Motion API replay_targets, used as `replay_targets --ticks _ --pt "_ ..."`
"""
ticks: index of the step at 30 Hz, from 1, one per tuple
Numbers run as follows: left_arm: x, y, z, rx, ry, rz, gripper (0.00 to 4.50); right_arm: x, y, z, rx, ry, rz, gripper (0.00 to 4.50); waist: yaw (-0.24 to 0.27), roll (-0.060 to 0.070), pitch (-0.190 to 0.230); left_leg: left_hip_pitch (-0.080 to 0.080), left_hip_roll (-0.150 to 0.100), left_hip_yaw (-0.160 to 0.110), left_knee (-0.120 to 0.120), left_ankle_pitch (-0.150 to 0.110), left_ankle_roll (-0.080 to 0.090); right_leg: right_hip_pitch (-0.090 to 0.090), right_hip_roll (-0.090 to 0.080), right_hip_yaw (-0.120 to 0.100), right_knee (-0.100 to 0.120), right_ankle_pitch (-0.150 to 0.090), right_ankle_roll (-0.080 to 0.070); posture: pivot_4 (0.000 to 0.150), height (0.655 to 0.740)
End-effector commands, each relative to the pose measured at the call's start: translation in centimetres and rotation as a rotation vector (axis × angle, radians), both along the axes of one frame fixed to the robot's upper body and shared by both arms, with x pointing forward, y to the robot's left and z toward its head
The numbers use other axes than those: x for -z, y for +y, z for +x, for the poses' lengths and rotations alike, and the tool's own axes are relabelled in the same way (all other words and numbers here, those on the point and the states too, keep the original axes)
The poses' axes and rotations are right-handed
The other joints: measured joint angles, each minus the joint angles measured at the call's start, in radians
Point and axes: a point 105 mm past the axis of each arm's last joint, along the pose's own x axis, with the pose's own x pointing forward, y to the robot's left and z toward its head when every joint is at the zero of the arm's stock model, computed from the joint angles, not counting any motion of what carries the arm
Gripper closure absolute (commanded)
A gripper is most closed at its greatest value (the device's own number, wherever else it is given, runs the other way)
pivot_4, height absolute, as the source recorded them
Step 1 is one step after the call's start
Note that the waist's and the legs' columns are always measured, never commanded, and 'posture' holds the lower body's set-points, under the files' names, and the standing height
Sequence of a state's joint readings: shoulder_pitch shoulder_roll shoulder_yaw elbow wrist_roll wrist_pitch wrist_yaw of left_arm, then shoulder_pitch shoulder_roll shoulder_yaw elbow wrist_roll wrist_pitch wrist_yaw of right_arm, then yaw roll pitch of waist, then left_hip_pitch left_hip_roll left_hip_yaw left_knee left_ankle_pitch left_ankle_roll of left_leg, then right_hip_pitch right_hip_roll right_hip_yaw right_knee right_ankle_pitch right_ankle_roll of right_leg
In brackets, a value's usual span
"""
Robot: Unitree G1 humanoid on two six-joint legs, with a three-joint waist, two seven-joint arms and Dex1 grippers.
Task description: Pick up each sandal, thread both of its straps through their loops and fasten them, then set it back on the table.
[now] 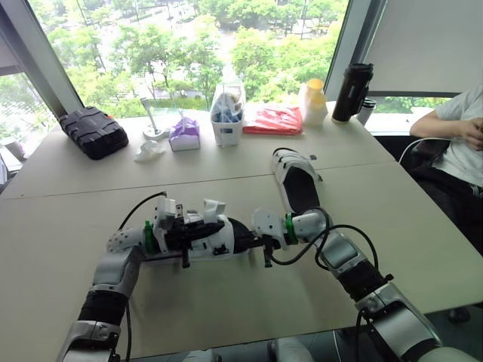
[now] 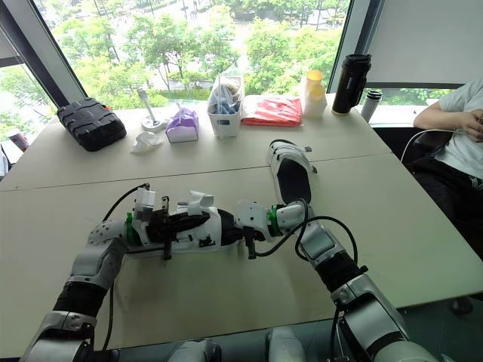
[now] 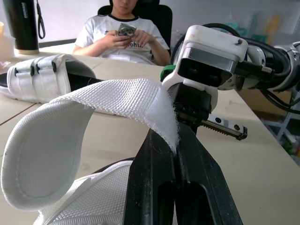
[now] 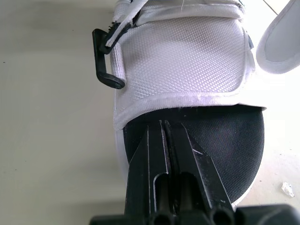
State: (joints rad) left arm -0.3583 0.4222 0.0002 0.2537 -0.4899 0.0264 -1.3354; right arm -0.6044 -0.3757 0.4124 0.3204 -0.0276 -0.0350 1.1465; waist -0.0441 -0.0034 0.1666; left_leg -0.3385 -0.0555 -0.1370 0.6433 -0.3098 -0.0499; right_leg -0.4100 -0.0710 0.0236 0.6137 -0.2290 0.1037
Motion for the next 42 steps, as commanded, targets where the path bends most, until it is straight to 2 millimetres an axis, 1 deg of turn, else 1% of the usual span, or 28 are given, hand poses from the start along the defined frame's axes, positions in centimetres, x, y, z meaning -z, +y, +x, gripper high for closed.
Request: replay_targets --ticks 1,5,9,12,19,27,31,34,38,42 --pt "1.0 -0.5 -0.2 0.030 0.007 0.076 4.47 3.6 -0.7 -1.0 -0.001 0.084 -0.123 4.50 0.000 0.000 0.000 0.000 0.000 0.000 0.000 0.000 0.000 0.000 0.000 0.000 0.000 0.000 0.000 0.150 0.7400" --pt "0.8 -1.2 -0.1 0.037 -0.027 0.104 4.47 3.6 -0.7 -1.0 0.001 0.086 -0.123 4.50 0.000 0.000 0.000 0.000 0.000 0.000 0.000 0.000 0.000 0.000 0.000 0.000 0.000 0.000 0.000 0.150 0.7400" --pt "0.1 -1.9 0.3 0.035 -0.061 0.099 4.47 3.6 -0.7 -1.1 0.002 0.086 -0.121 4.50 0.001 0.000 0.000 0.000 0.000 0.000 0.000 0.000 0.000 0.000 0.000 0.000 0.000 0.000 0.000 0.150 0.7400" --pt "-0.3 -2.1 0.3 0.046 -0.090 0.133 4.47 3.6 -0.7 -1.1 0.004 0.086 -0.119 4.50 0.001 0.000 0.000 0.000 0.000 0.000 0.000 0.000 0.000 0.000 0.000 0.000 0.000 0.000 0.000 0.150 0.7400" --pt "-0.7 -2.3 0.1 0.070 -0.151 0.207 4.47 3.6 -0.6 -1.0 0.006 0.086 -0.118 4.50 0.000 0.000 0.000 0.000 0.000 0.000 0.000 0.000 0.000 0.000 0.000 0.000 0.000 0.000 0.001 0.150 0.7400" --pt "-1.0 -2.5 0.9 0.051 -0.197 0.273 4.47 3.6 -0.6 -1.0 0.008 0.086 -0.116 4.50 0.001 0.000 0.000 0.000 0.000 0.000 0.000 0.000 0.000 0.000 0.000 0.000 0.000 0.000 0.001 0.150 0.7400" --pt "-1.9 -2.5 1.4 0.038 -0.213 0.272 4.47 3.6 -0.6 -1.0 0.008 0.085 -0.117 4.50 0.001 0.000 0.000 0.000 0.000 0.000 0.000 0.000 0.000 0.000 0.000 0.000 0.000 0.000 0.001 0.150 0.7400" --pt "-2.5 -2.7 1.2 0.049 -0.204 0.244 4.47 3.6 -0.7 -1.0 0.009 0.084 -0.119 4.50 0.001 0.000 0.000 0.000 0.000 0.000 0.000 0.000 0.000 0.000 0.000 0.000 0.000 0.000 0.001 0.150 0.7400" --pt "-2.9 -2.8 0.3 0.082 -0.175 0.204 4.47 3.7 -0.7 -0.9 0.011 0.083 -0.120 4.50 0.000 0.000 0.000 0.000 0.000 0.000 0.000 0.000 0.000 0.000 0.000 0.000 0.000 0.000 0.001 0.150 0.7400" --pt "-2.6 -2.6 -0.2 0.082 -0.152 0.202 4.47 3.6 -0.7 -0.9 0.010 0.083 -0.119 4.50 0.000 0.000 0.000 0.000 0.000 0.000 0.000 0.000 0.000 0.000 0.000 0.000 0.000 0.000 0.001 0.150 0.7400"
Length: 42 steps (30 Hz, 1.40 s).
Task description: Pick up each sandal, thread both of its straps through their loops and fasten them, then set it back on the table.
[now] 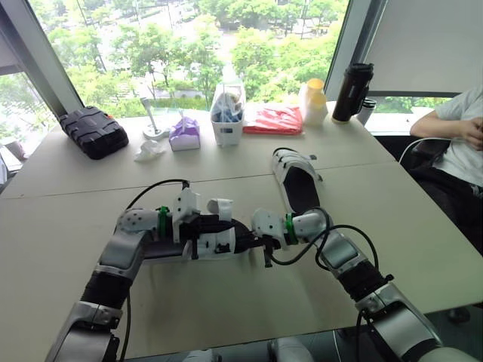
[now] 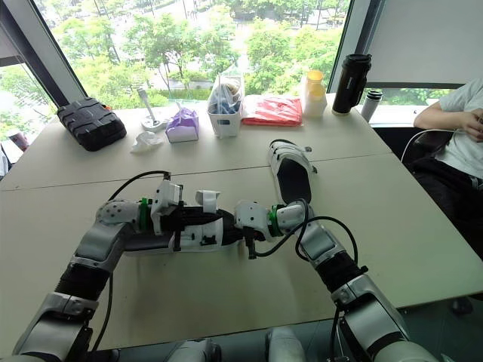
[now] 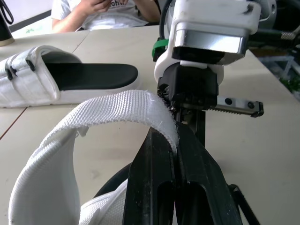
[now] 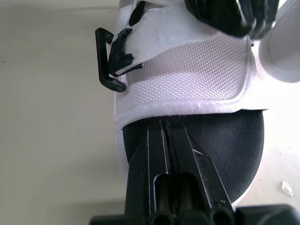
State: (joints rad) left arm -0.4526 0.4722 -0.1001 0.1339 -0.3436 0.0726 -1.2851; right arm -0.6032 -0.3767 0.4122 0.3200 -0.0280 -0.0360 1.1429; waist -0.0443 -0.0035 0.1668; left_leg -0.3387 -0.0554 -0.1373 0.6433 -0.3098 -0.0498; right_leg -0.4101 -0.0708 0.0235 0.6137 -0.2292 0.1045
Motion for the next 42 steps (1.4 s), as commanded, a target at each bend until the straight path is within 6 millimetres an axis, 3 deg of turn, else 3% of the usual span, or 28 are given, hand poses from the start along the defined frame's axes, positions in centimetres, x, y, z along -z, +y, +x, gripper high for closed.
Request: replay_targets --ticks 1,11,17,25,30,36,39,42 --pt "-0.7 -0.1 -0.7 0.023 -0.017 -0.023 4.47 3.6 -0.6 -0.9 0.007 0.085 -0.119 4.50 0.000 0.000 0.000 0.000 0.000 0.000 0.000 0.000 0.000 0.000 0.000 0.000 0.000 0.000 0.000 0.150 0.7400" --pt "0.5 0.7 -0.9 -0.008 -0.030 0.010 4.47 3.7 -0.5 -1.0 0.000 0.084 -0.122 4.50 0.000 0.000 0.000 0.000 0.000 0.000 0.000 0.000 0.000 0.000 0.000 0.000 0.000 0.000 0.000 0.150 0.7400" --pt "1.0 1.0 -2.1 0.030 -0.047 -0.025 4.47 3.7 -0.6 -1.0 -0.002 0.081 -0.124 4.50 -0.001 0.000 0.000 0.000 0.000 0.000 -0.001 0.000 0.000 -0.001 0.000 0.000 0.000 0.000 -0.001 0.150 0.7400" --pt "0.8 1.0 -2.1 0.025 -0.093 -0.070 4.47 3.7 -0.6 -1.0 -0.003 0.083 -0.123 4.50 0.000 0.000 0.000 0.000 0.000 0.000 -0.001 0.000 0.000 -0.001 0.000 0.000 0.000 0.000 -0.001 0.150 0.7400" --pt "3.9 1.8 -2.9 0.029 -0.044 0.079 4.47 3.8 -0.6 -1.1 -0.002 0.082 -0.124 4.50 -0.001 0.001 0.000 0.000 0.000 0.001 -0.001 0.000 0.000 -0.001 0.000 0.000 0.000 0.000 -0.001 0.150 0.7400" --pt "4.9 2.5 -2.8 -0.030 0.011 0.083 4.47 3.8 -0.4 -1.0 -0.002 0.080 -0.120 4.50 -0.002 0.001 -0.001 0.001 0.001 0.001 -0.002 0.000 0.000 -0.001 0.000 0.000 0.000 0.000 -0.001 0.150 0.7400" --pt "4.8 2.7 -3.0 -0.043 0.031 0.082 3.69 3.7 -0.3 -1.0 -0.003 0.077 -0.118 4.50 -0.001 0.001 -0.001 0.001 0.001 0.001 -0.002 0.000 0.000 -0.001 0.001 0.000 0.000 0.000 -0.001 0.150 0.7400" --pt "4.5 2.8 -3.5 -0.042 0.058 0.070 2.31 3.7 -0.2 -0.9 -0.001 0.076 -0.115 4.50 -0.002 0.002 -0.001 0.001 0.001 0.000 -0.002 0.000 0.000 0.000 0.001 0.000 0.000 -0.001 -0.001 0.150 0.7400"
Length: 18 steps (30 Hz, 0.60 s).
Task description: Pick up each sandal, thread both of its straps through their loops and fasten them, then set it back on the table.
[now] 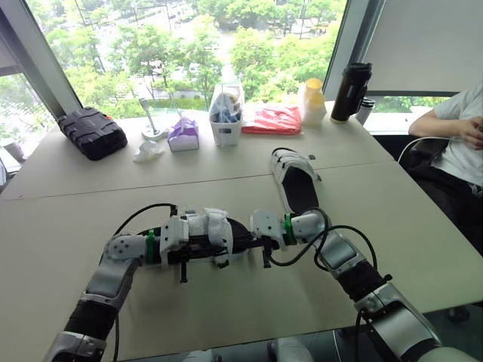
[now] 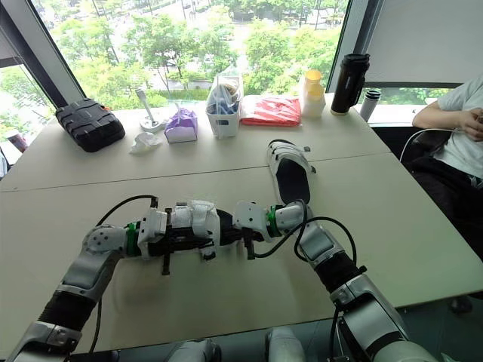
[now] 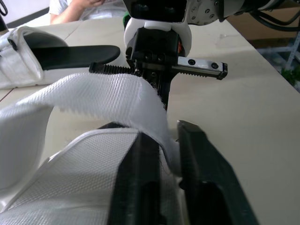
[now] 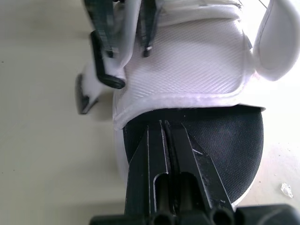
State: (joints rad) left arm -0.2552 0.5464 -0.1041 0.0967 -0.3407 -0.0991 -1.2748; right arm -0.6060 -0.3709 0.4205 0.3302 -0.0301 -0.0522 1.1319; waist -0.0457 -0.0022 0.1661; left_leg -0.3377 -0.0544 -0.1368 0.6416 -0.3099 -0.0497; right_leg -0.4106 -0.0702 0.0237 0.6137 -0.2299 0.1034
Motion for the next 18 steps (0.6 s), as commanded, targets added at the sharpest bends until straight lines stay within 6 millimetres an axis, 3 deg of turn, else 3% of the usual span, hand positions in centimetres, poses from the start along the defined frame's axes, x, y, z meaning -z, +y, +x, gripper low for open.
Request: replay_targets --ticks 1,4,5,7,12,18 --pt "0.7 0.2 -0.8 -0.009 0.069 0.008 1.88 3.7 -0.5 -0.9 0.005 0.085 -0.118 4.50 -0.001 0.000 0.000 0.000 0.000 0.000 0.000 0.000 0.000 0.000 0.000 0.000 0.000 0.000 0.000 0.150 0.7400" --pt "0.1 -0.1 -1.4 0.004 0.081 -0.028 0.29 3.7 -0.4 -0.9 0.004 0.086 -0.119 4.50 0.000 0.000 0.000 0.000 0.001 0.000 0.000 0.000 0.000 0.000 0.000 0.000 0.000 0.000 0.000 0.150 0.7400" --pt "0.1 -0.2 -1.7 0.009 0.088 -0.028 0.03 3.7 -0.4 -0.9 0.004 0.086 -0.119 4.50 0.000 0.000 0.000 0.000 0.001 0.000 0.000 0.000 0.000 0.000 0.000 0.000 0.000 0.000 0.000 0.150 0.7400" --pt "-0.5 0.1 -2.0 0.002 0.094 -0.044 0.03 3.7 -0.4 -0.8 0.005 0.085 -0.117 4.50 -0.001 0.000 0.000 0.000 0.001 0.000 0.000 0.000 0.000 0.000 0.000 0.000 0.000 -0.001 0.000 0.150 0.7400" --pt "-4.4 1.6 -2.9 -0.080 0.122 -0.201 0.03 3.7 -0.5 -0.7 0.010 0.085 -0.115 4.50 -0.002 0.000 0.001 -0.001 0.004 0.000 0.000 0.000 0.000 -0.001 0.002 0.000 0.000 -0.002 -0.001 0.150 0.7400" --pt "-3.7 2.0 -5.7 -0.092 0.239 -0.200 0.03 3.9 -0.6 -0.9 0.014 0.089 -0.115 4.50 -0.001 0.000 0.001 0.000 0.007 0.000 0.000 0.000 0.000 -0.001 0.004 0.001 0.000 -0.002 -0.002 0.150 0.7400"
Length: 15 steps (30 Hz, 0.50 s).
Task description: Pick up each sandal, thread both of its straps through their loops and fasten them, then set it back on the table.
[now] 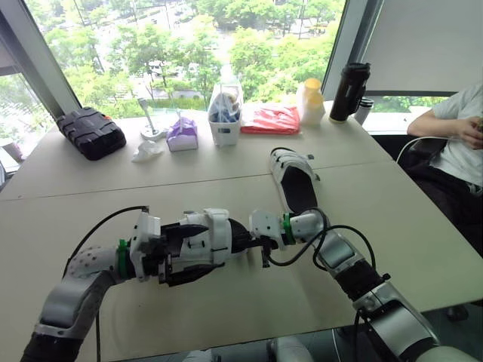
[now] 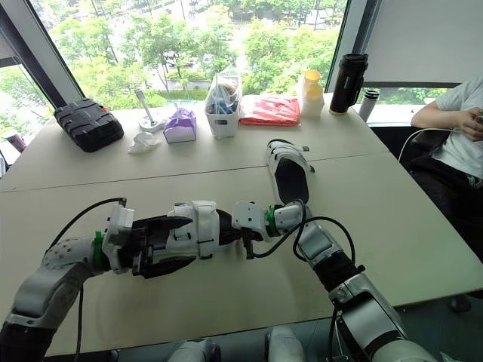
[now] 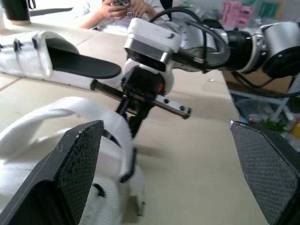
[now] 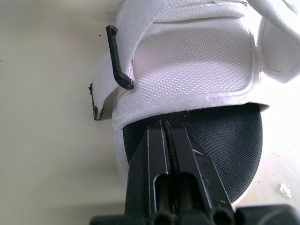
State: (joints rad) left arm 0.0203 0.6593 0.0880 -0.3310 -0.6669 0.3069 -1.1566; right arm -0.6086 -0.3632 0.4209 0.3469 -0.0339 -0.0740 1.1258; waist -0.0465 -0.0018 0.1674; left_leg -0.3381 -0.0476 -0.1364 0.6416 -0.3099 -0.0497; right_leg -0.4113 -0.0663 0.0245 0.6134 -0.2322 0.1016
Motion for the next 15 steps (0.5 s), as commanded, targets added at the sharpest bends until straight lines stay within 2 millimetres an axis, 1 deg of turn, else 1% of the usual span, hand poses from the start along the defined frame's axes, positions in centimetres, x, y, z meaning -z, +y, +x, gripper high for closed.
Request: replay_targets --ticks 1,5,6,9,15 --pt "-0.1 -0.1 -1.3 0.001 0.015 -0.014 0.03 3.8 -0.8 -0.9 0.018 0.098 -0.120 4.50 0.001 0.000 0.000 0.000 0.001 0.000 0.000 0.000 0.000 0.000 0.000 0.000 0.000 0.000 0.000 0.150 0.7400" --pt "1.4 0.2 -1.7 -0.021 0.046 0.012 0.03 3.8 -0.7 -0.8 0.020 0.098 -0.118 4.50 0.003 0.000 0.000 0.000 0.002 0.000 0.000 0.000 0.000 0.000 0.002 0.000 0.000 0.000 -0.002 0.150 0.7400" --pt "2.2 0.3 -1.6 -0.038 0.053 0.022 0.03 3.7 -0.7 -0.8 0.018 0.096 -0.119 4.50 0.003 0.000 0.000 0.000 0.002 0.000 0.000 0.000 0.000 0.000 0.002 0.000 0.000 -0.002 -0.005 0.150 0.7400" --pt "3.9 0.4 -1.3 -0.072 0.066 0.036 0.03 3.6 -0.6 -0.7 0.016 0.093 -0.120 4.50 0.002 0.001 0.000 0.000 0.003 0.001 0.000 0.000 0.000 0.000 0.002 0.000 0.000 -0.002 -0.006 0.150 0.7400" --pt "5.5 -0.3 -0.8 -0.106 0.065 0.030 0.03 3.6 -0.8 -0.6 0.017 0.091 -0.124 4.50 0.002 0.001 0.000 0.000 0.004 0.001 0.000 0.000 0.000 -0.001 0.003 0.000 0.000 -0.001 -0.007 0.150 0.7400"
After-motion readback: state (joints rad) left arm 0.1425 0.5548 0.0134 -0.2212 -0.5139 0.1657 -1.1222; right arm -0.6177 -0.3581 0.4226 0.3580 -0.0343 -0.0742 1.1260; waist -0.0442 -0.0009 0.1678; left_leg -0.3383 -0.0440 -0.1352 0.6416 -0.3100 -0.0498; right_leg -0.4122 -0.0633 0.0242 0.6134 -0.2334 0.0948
